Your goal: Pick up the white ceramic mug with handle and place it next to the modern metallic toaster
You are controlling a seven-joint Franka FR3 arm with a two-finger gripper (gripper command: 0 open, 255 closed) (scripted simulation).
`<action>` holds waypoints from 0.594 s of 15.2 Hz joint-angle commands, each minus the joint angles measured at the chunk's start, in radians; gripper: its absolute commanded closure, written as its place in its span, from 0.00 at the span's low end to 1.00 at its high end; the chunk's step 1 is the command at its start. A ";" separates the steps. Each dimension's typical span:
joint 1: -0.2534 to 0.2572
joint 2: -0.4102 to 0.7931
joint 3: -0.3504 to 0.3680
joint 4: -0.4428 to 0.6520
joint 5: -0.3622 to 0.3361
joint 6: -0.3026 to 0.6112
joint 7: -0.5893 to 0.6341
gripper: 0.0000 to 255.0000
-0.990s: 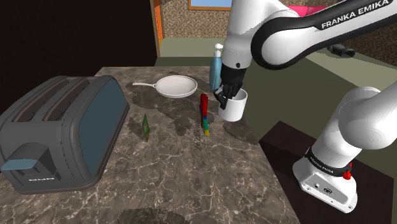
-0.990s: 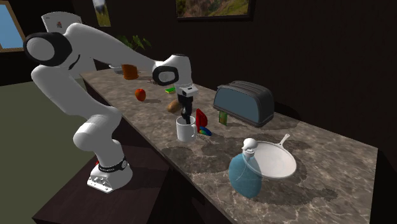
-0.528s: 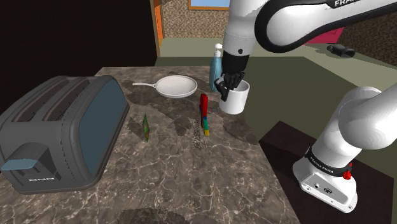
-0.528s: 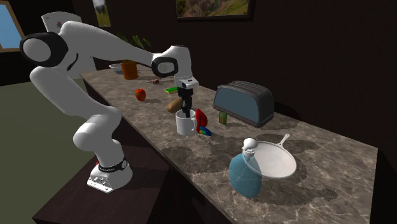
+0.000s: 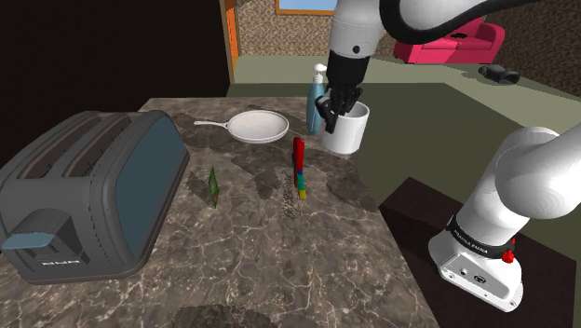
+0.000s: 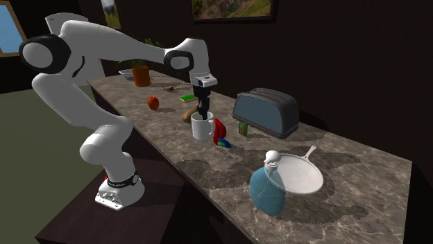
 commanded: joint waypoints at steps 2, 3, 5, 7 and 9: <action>-0.001 -0.007 -0.006 0.037 -0.003 -0.044 -0.001 1.00; -0.002 -0.007 -0.008 0.050 -0.004 -0.058 -0.002 1.00; -0.003 -0.008 -0.012 0.076 -0.006 -0.084 -0.003 1.00; -0.005 -0.008 -0.015 0.103 -0.009 -0.111 -0.003 1.00; -0.006 -0.006 -0.018 0.131 -0.011 -0.137 -0.004 1.00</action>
